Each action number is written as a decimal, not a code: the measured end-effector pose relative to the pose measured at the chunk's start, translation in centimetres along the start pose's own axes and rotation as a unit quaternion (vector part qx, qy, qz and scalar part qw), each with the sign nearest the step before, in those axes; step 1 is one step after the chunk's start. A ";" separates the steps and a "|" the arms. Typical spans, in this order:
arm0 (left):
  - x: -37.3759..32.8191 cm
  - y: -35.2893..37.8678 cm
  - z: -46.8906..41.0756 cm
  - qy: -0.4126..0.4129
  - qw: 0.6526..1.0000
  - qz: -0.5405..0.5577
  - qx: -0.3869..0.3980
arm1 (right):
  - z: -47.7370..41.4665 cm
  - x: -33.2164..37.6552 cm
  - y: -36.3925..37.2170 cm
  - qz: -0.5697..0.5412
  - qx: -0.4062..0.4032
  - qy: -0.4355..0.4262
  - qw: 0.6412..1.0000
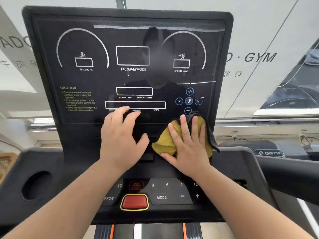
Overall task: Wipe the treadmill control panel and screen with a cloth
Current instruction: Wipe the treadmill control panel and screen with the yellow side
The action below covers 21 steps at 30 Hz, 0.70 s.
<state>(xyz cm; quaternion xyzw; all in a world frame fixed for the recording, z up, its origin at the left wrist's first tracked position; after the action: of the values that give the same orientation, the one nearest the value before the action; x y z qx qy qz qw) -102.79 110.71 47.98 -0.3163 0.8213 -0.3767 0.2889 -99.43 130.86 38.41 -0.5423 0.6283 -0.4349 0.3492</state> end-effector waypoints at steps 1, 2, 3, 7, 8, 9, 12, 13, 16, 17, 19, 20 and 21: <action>-0.4 0.4 1.0 0.000 1.000 0.017 0.004 | 0.7 0.0 0.2 0.001 0.016 0.001 1.000; -0.8 0.9 2.1 -0.003 0.999 0.032 0.019 | 1.5 0.0 0.3 0.002 0.035 0.004 0.999; -1.1 1.6 3.2 -0.006 0.998 0.042 0.038 | 2.4 0.0 0.5 0.003 0.057 0.009 0.998; -1.7 3.4 7.1 -0.011 0.994 0.059 0.086 | 7.0 -0.3 1.5 0.014 0.163 0.029 0.986; -1.8 3.6 7.7 -0.014 0.994 0.063 0.092 | 8.3 -0.2 1.5 0.008 0.193 0.032 0.981; -1.8 3.7 8.4 -0.017 0.993 0.065 0.096 | 9.4 0.0 1.3 -0.001 0.223 0.032 0.974; -1.4 3.9 10.4 -0.024 0.992 0.064 0.109 | 12.6 1.3 0.6 -0.014 0.298 -0.031 0.954; -1.1 3.9 11.0 -0.028 0.991 0.060 0.114 | 13.3 1.5 0.0 -0.014 0.302 -0.062 0.951; -0.1 3.8 12.7 -0.039 0.991 0.045 0.122 | 13.4 -0.6 -0.8 -0.002 0.322 -0.075 0.944; 0.1 3.8 13.1 -0.041 0.991 0.044 0.122 | 12.8 -1.6 -0.8 0.001 0.327 -0.046 0.944; 0.2 3.6 13.5 -0.042 0.990 0.047 0.124 | 11.7 -2.5 -0.7 -0.002 0.310 0.018 0.950; 0.1 3.6 13.6 -0.042 0.990 0.051 0.128 | 11.5 -2.2 -0.4 -0.003 0.304 0.044 0.952; -0.1 3.5 13.7 -0.043 0.989 0.055 0.132 | 11.5 -1.4 -0.2 -0.004 0.299 0.064 0.952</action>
<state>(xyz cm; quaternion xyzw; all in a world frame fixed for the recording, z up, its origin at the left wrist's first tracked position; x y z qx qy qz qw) -94.02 106.62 37.64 -0.2455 0.7676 -0.4512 0.3833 -88.69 130.29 34.18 -0.3865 0.4885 -0.6383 0.4523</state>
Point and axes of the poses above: each hand's wrist, its own z-axis away from the middle knuckle, its own y-axis out of the palm, x = y × z, the point moved 6 cm from there along -z, towards the middle knuckle, and after that the axes turned 15 degrees about y, right-handed, at the moved point
